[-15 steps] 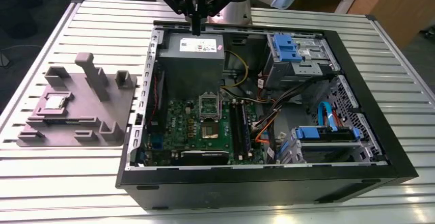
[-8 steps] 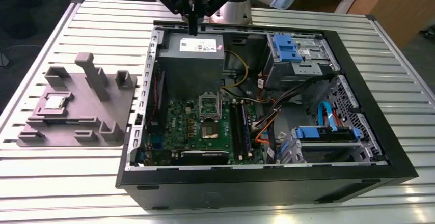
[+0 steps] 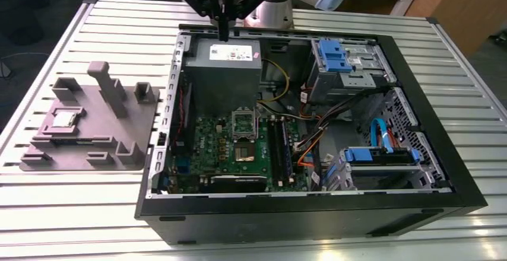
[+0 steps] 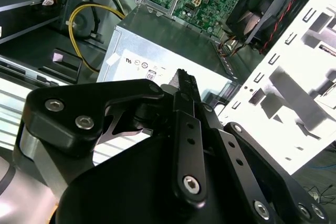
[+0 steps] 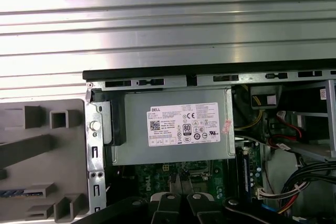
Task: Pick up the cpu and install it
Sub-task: 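Reach for the cpu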
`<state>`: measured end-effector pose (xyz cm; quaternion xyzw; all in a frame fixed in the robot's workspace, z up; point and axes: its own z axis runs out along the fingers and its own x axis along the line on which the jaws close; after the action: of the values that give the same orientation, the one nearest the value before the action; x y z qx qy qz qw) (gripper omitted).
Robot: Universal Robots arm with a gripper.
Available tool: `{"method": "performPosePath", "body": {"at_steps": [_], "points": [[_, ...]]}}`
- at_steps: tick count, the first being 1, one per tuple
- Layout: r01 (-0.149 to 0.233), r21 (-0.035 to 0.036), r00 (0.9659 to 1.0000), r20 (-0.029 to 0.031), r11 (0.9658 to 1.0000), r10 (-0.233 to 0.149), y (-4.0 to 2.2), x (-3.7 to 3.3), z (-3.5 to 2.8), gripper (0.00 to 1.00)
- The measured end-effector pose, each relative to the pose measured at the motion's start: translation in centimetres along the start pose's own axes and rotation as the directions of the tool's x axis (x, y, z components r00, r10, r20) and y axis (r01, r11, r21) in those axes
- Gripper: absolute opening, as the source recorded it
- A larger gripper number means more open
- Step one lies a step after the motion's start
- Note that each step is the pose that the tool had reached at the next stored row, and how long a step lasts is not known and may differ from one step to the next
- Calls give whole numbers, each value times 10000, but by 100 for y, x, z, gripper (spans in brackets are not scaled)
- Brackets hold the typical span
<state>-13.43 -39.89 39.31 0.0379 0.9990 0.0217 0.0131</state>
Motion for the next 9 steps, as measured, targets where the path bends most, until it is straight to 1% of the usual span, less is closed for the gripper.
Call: {"method": "performPosePath", "body": {"at_steps": [9], "points": [[0, 0, 10000, 0, 10000, 0, -2, 29, 2, 10]]}}
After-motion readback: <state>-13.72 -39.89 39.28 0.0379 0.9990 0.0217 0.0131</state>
